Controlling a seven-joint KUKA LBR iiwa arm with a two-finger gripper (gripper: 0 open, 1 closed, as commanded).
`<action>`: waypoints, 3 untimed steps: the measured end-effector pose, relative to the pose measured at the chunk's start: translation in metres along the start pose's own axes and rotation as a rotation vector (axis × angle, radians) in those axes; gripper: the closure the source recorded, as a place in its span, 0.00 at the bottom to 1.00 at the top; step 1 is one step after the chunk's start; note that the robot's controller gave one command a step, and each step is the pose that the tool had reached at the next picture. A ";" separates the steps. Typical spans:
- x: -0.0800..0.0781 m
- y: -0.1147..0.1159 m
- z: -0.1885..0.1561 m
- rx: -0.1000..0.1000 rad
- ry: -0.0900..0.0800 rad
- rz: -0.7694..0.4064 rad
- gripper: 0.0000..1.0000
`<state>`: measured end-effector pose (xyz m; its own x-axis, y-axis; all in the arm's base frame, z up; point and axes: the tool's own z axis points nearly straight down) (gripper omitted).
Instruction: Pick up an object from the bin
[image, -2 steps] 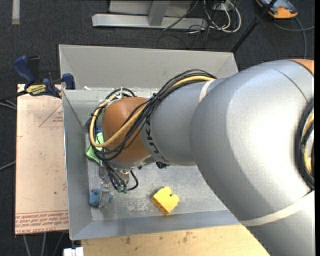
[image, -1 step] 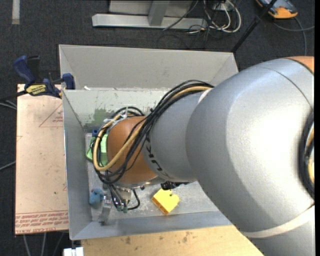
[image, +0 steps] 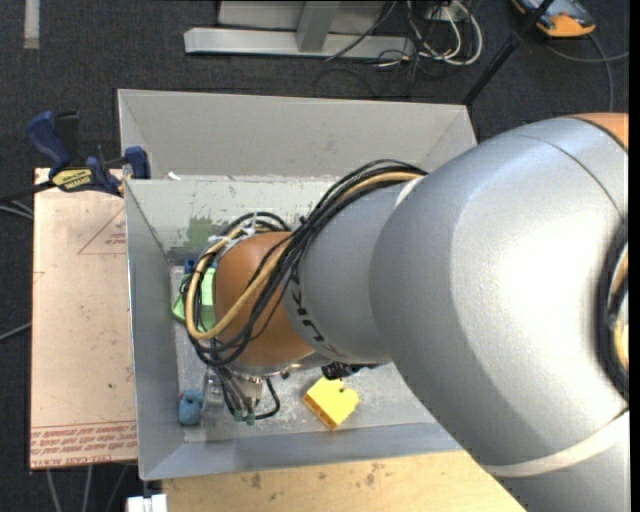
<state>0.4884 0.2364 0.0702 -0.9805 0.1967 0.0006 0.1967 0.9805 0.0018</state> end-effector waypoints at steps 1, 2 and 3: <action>0.008 0.000 0.000 0.000 -0.002 0.035 1.00; -0.012 -0.048 0.000 0.002 0.001 0.495 1.00; -0.054 0.015 0.000 -0.004 -0.004 0.526 1.00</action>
Offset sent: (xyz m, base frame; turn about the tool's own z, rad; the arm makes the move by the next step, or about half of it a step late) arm -0.0092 0.0009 -0.0002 0.0374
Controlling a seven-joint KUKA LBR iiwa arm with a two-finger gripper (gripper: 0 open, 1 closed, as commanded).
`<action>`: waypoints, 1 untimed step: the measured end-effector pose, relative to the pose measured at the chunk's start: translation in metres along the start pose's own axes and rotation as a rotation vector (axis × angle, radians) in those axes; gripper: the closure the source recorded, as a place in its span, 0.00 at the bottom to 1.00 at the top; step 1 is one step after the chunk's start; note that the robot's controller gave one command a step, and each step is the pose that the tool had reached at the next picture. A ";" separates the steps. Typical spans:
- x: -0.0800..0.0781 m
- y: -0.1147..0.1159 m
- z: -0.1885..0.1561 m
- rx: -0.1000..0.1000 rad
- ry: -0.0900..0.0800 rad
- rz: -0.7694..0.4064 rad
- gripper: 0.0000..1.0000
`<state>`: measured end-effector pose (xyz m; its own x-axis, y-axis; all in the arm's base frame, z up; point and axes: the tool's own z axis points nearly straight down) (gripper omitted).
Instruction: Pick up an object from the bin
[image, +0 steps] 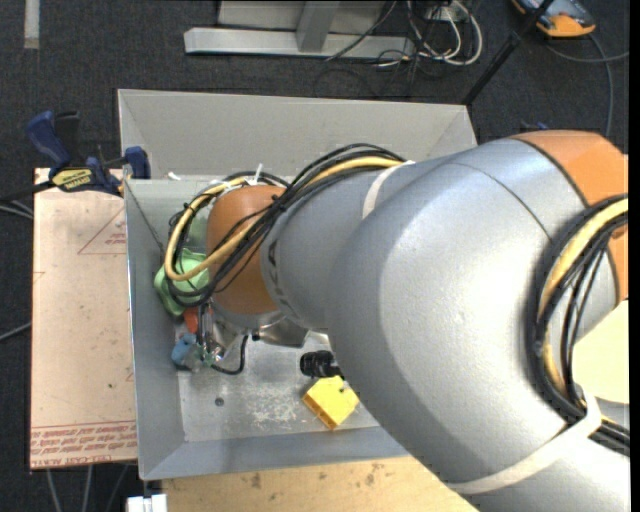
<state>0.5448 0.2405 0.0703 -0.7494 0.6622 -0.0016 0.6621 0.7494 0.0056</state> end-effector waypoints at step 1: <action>-0.001 -0.003 0.001 0.005 0.001 0.003 0.00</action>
Offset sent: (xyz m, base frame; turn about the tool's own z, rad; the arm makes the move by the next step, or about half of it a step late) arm 0.0000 0.0000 0.0000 0.0000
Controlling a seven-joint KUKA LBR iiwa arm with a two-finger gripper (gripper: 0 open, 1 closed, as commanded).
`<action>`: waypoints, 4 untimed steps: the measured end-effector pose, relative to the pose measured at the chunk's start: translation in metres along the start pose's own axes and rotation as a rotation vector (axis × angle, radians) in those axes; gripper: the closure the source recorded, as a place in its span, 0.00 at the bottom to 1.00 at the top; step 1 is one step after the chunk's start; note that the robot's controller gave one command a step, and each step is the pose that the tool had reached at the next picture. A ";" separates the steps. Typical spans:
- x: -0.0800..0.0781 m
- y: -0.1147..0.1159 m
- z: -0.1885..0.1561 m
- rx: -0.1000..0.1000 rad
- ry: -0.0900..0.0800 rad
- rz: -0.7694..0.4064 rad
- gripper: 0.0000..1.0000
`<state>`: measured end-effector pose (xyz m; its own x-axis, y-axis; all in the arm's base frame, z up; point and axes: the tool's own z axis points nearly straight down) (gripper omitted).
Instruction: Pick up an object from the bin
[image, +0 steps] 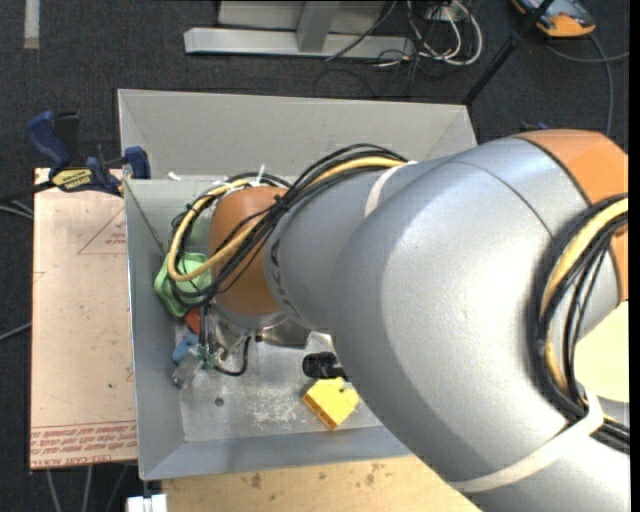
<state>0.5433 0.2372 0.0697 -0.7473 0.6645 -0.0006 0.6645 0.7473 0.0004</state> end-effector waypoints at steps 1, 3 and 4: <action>-0.001 -0.023 0.000 0.001 0.001 -0.464 0.00; -0.033 0.010 0.000 -0.001 0.000 -0.471 1.00; -0.030 -0.011 -0.158 -0.008 -0.006 -0.474 1.00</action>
Offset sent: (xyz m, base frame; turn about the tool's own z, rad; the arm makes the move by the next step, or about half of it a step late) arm -0.0145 -0.0174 0.0003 -0.4638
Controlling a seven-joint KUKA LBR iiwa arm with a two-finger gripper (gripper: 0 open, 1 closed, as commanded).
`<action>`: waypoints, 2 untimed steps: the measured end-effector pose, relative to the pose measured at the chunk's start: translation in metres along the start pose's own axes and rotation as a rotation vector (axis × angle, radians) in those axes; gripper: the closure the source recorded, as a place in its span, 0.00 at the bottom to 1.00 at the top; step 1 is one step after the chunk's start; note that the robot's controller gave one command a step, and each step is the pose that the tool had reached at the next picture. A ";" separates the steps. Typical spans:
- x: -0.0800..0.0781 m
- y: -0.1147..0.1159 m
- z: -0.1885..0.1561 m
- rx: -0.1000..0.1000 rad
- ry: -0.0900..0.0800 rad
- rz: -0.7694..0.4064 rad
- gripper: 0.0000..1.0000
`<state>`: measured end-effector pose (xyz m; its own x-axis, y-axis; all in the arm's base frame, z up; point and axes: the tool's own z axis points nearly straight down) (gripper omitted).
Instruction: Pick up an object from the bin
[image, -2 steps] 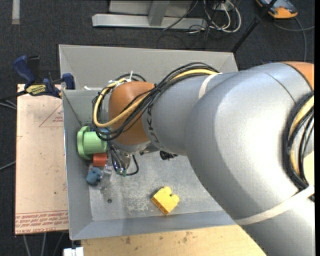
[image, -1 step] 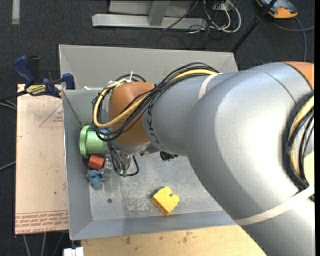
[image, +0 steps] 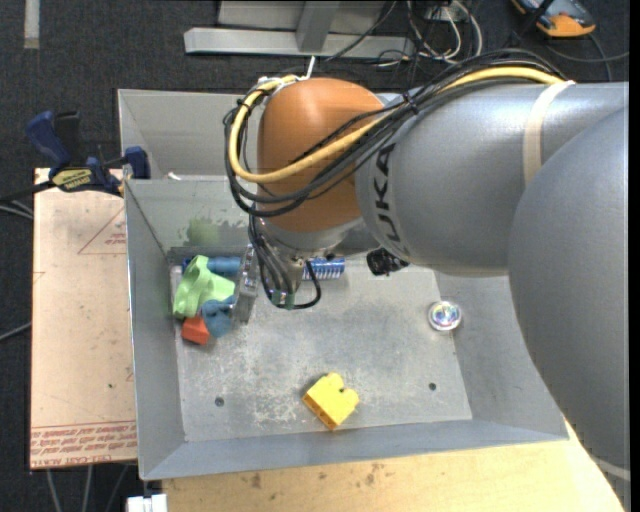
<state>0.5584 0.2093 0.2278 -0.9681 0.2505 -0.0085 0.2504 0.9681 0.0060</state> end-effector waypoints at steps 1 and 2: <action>-0.015 0.045 0.088 0.007 0.012 0.061 1.00; 0.000 0.037 0.013 0.000 0.002 0.052 1.00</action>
Offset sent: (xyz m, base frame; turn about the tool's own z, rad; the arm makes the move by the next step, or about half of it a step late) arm 0.0275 0.0379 -0.0816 0.0658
